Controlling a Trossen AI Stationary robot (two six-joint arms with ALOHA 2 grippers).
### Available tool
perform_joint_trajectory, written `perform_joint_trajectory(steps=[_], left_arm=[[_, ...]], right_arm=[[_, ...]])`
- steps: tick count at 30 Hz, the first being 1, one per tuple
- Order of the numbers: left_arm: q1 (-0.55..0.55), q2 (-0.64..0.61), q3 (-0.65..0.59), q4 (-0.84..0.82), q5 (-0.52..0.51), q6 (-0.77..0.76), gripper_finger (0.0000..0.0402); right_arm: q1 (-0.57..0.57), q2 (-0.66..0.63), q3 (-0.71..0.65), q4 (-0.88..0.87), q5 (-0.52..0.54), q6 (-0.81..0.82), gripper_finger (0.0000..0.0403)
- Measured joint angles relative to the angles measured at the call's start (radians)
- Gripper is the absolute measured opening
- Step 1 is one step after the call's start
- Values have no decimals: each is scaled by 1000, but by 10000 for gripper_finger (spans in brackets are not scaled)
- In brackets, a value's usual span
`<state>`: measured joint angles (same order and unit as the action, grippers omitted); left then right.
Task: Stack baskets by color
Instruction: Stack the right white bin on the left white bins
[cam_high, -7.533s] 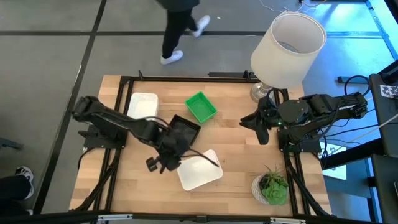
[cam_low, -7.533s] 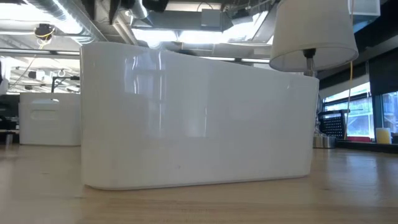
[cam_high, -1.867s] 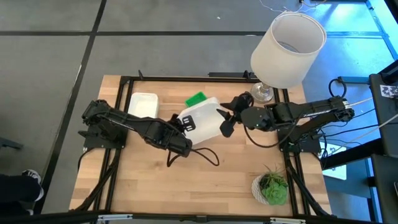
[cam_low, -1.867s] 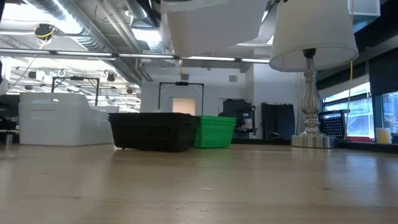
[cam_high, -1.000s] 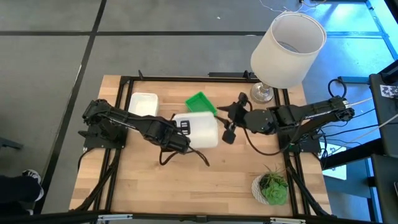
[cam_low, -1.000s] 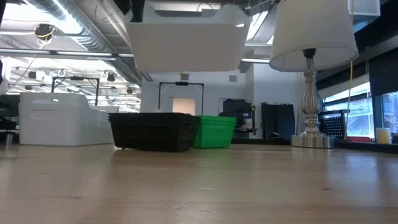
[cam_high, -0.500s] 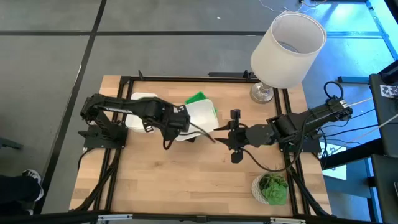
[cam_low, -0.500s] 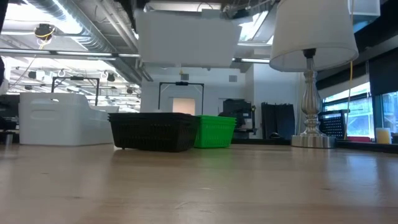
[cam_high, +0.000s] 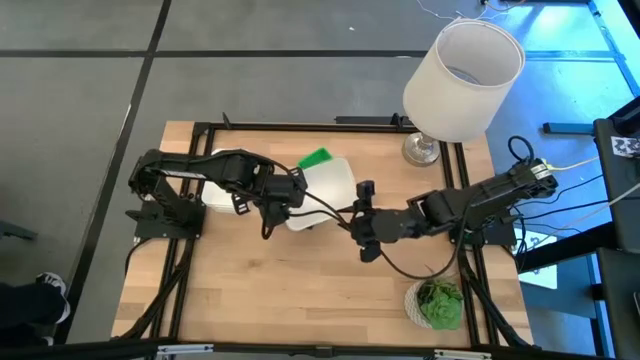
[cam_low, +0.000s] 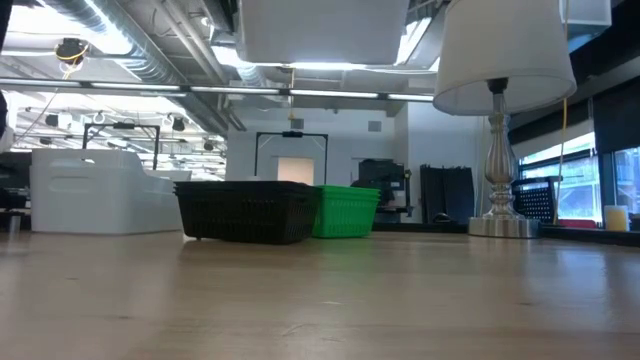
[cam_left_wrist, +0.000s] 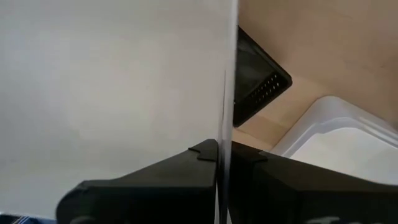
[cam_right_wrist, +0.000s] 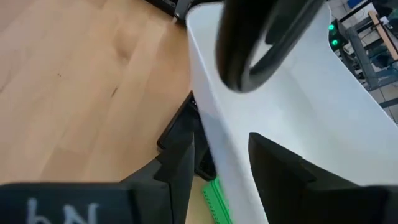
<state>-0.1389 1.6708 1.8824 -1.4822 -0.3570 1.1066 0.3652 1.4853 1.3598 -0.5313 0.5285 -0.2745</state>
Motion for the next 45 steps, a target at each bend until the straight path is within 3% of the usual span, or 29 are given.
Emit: perform_joint_trajectory(steps=[15,27,39,45], left_arm=[[-21,1,0,2,8,-8,0],[-21,1,0,14,2,-31,0],[-21,1,0,37,-11,-50,1],[-26,1,-1,58,-25,-59,20]], right_arm=[[-45,-1,0,-65,-28,3,142],[-46,-1,-2,-72,-49,2,10],[-46,-1,-2,-70,-64,83,2],[-46,-1,-2,-70,-63,87,2]])
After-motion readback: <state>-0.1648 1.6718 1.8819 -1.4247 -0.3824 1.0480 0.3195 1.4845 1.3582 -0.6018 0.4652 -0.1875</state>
